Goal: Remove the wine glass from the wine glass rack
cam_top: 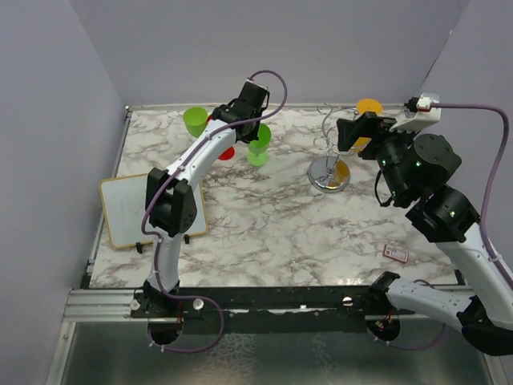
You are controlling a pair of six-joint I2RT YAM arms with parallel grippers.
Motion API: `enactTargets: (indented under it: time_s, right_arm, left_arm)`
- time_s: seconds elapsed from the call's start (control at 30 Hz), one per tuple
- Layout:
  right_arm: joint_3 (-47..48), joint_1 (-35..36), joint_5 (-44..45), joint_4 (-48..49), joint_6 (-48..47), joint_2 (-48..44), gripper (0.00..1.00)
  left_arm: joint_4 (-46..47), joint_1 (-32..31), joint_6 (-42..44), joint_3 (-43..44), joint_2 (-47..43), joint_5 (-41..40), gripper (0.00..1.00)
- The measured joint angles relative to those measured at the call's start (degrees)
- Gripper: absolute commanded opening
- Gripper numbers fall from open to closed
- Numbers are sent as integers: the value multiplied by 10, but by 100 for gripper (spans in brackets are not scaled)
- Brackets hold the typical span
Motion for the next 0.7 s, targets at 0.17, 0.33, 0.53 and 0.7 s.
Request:
enactTargets:
  time_s: [0.17,0.33,0.53,0.7]
  right_arm:
    - [-9,0,36,7,-20,10,100]
    - [-17,0,58,15,-41,12,100]
    - [-18,0,80,15,-66,31,100]
    - [-7,0,92,6,-82,66,100]
  left_arm:
    - [-15,10,-2,47,41,-4,0]
    - [-20,29,-12,63,53,7,2]
    - [-22,52,-31,68,65,34,7]
    - [-24,56,-36,73,74,37,17]
